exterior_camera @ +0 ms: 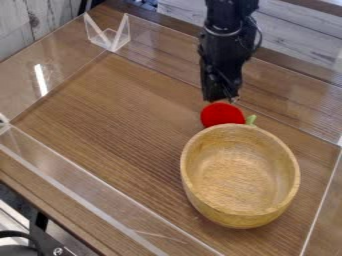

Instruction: Move the red object to the left side of the table

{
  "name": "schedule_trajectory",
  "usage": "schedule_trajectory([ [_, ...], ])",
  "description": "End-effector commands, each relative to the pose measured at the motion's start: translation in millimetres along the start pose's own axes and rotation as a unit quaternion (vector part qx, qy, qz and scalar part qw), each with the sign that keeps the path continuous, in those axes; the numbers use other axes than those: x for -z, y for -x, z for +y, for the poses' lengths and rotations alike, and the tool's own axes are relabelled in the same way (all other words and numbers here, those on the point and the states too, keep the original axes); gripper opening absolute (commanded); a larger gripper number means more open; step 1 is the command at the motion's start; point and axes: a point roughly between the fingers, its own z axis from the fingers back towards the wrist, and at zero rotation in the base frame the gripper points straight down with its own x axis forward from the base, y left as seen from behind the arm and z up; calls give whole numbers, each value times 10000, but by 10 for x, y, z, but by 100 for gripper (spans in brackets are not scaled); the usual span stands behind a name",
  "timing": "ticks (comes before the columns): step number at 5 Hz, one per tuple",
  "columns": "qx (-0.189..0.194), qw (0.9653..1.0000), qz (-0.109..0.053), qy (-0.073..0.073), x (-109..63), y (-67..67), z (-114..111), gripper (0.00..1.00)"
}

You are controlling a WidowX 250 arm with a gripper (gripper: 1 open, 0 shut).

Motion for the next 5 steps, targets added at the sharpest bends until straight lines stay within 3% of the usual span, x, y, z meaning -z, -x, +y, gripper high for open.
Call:
schedule_trajectory([
  [1,-52,9997,-199,-157,-162,-43,103,0],
  [3,-137,9988,-313,-339,-431,-9,171,0],
  [4,-85,9989,-319,-345,-442,-6,198,0],
  [5,14,9993,-278,-257,-307,-23,165,100],
])
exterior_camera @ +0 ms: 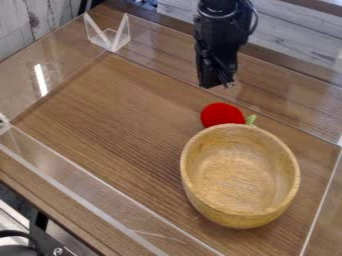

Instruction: Move the red object to the left side of the table

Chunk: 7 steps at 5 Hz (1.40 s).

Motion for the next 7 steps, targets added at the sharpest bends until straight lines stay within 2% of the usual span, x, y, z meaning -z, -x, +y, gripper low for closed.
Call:
schedule_trajectory([
  [1,83,9998,-155,-72,1,-84,30,100],
  [2,94,9999,-118,-42,52,-87,29,0],
  [3,84,9999,-96,-28,80,-90,34,0],
  [4,78,9999,-126,-70,10,-81,60,0],
  [5,39,9996,-191,-184,-145,-67,100,0],
  [6,91,9997,-181,-159,-116,-67,105,0],
  [7,123,9998,-139,-67,11,-115,68,100],
])
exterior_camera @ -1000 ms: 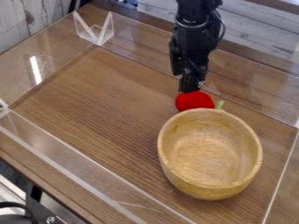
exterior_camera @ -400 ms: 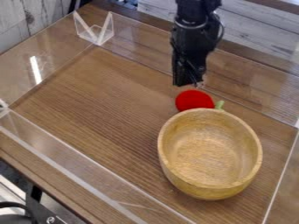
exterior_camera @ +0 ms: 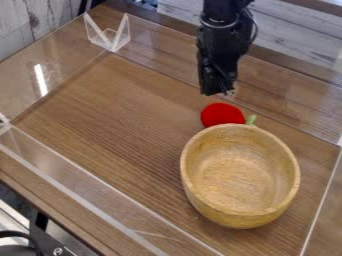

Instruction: Move the red object to the left side of the table

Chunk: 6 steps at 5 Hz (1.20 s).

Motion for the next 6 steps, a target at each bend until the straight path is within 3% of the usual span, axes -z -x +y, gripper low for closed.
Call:
schedule_trajectory([
  [1,16,9998,-162,-84,-17,-129,38,100],
  [6,53,9997,57,228,471,-308,-89,100],
])
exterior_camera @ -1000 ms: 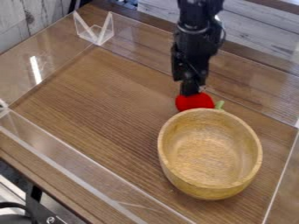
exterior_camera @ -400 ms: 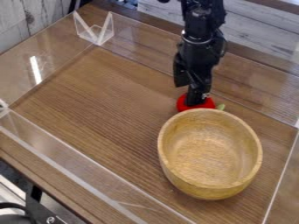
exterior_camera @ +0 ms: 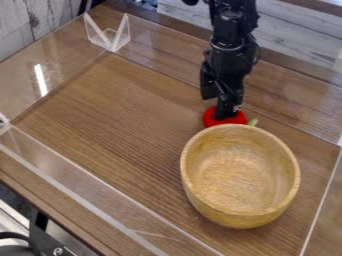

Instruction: Move the red object to the left side of the table

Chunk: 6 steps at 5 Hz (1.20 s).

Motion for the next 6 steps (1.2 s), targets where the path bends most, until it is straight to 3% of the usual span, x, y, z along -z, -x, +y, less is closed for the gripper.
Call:
schedule_trajectory([
  [1,29,10000,-27,17,76,-97,-58,100],
  [4,33,9997,130,199,147,-158,-133,100],
  [5,34,9995,184,252,148,-173,-156,0],
  [6,32,9992,249,304,146,-181,-180,100],
])
